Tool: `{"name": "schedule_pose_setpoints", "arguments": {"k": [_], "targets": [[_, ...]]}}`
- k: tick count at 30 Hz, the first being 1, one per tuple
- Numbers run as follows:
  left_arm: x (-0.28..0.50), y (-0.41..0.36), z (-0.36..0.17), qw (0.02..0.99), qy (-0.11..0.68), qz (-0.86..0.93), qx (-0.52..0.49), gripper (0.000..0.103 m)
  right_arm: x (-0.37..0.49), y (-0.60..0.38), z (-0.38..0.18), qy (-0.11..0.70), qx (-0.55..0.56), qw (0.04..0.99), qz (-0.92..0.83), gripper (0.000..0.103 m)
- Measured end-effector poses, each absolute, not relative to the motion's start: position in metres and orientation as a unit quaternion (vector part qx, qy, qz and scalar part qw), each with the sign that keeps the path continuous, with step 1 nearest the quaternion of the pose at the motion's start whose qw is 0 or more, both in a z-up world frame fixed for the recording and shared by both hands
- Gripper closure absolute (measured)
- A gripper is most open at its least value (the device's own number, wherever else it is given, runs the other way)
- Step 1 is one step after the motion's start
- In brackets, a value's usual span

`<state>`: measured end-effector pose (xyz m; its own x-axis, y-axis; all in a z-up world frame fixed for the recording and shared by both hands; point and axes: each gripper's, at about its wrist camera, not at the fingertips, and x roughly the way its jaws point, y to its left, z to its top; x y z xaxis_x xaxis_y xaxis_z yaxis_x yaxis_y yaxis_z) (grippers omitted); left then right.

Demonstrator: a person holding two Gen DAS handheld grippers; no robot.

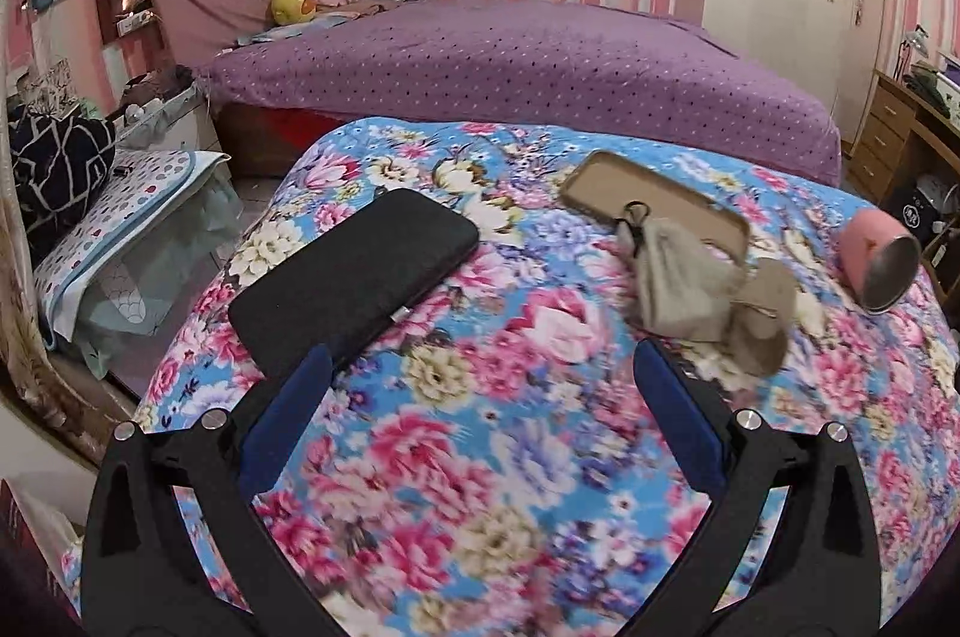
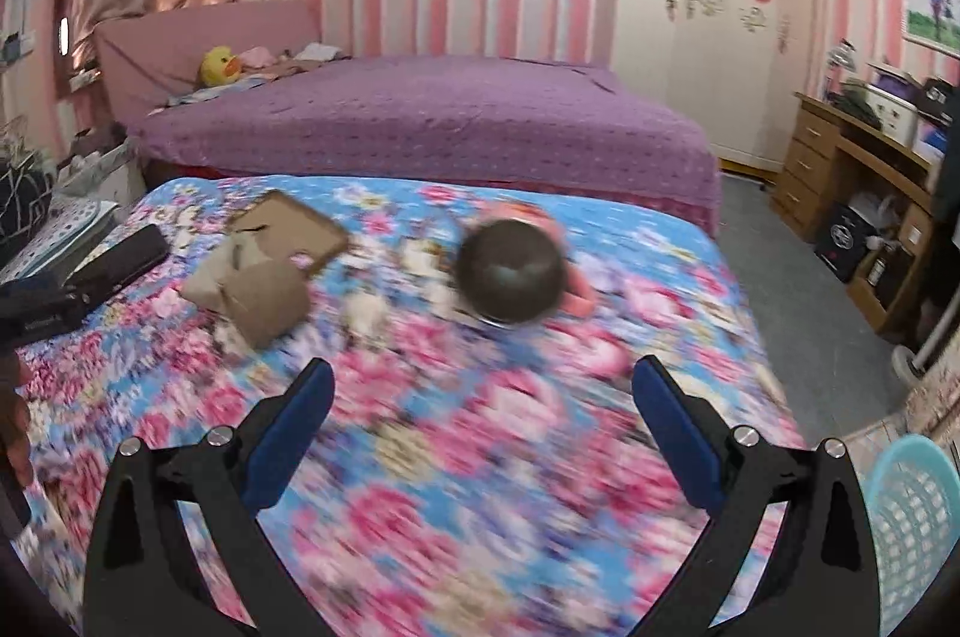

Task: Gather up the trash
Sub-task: 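Move both tools back over the remaining items on the quilt, then grasp the second cardboard tube with the right tool while the left tool grasps the beige pouch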

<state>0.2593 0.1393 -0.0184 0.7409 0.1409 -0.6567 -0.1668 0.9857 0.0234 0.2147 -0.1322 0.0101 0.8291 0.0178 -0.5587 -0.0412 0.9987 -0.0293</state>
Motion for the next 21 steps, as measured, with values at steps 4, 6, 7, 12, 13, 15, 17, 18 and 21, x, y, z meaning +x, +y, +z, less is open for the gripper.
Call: {"name": "schedule_pose_setpoints", "arguments": {"k": [4,6,7,12,13,15,17,18,21], "targets": [[0.276,0.146,-0.024,0.930,0.360,0.077,-0.014,0.006,0.242,-0.097,-0.003,0.308,-0.033,0.949,0.058,0.006],[0.283,0.152,-0.027,0.927,0.368,0.076,-0.023,0.006,0.257,-0.080,-0.010,0.318,-0.046,0.943,0.085,0.006],[0.286,0.155,-0.027,0.926,0.369,0.076,-0.027,0.006,0.262,-0.074,-0.013,0.322,-0.051,0.940,0.095,0.006],[0.297,0.170,-0.027,0.923,0.373,0.076,-0.045,0.006,0.290,-0.047,-0.030,0.355,-0.065,0.920,0.154,0.006],[0.299,0.173,-0.027,0.923,0.374,0.075,-0.050,0.006,0.293,-0.043,-0.032,0.358,-0.068,0.916,0.166,0.007],[0.303,0.179,-0.029,0.921,0.378,0.075,-0.063,0.006,0.301,-0.035,-0.035,0.360,-0.082,0.912,0.178,0.010],[0.307,0.184,-0.032,0.917,0.384,0.072,-0.079,0.006,0.309,-0.030,-0.037,0.365,-0.085,0.908,0.188,0.021],[0.308,0.185,-0.033,0.916,0.387,0.071,-0.083,0.006,0.314,-0.029,-0.038,0.370,-0.083,0.905,0.193,0.027],[0.311,0.184,-0.035,0.914,0.390,0.072,-0.086,0.006,0.321,-0.027,-0.039,0.374,-0.079,0.899,0.214,0.045]]}}
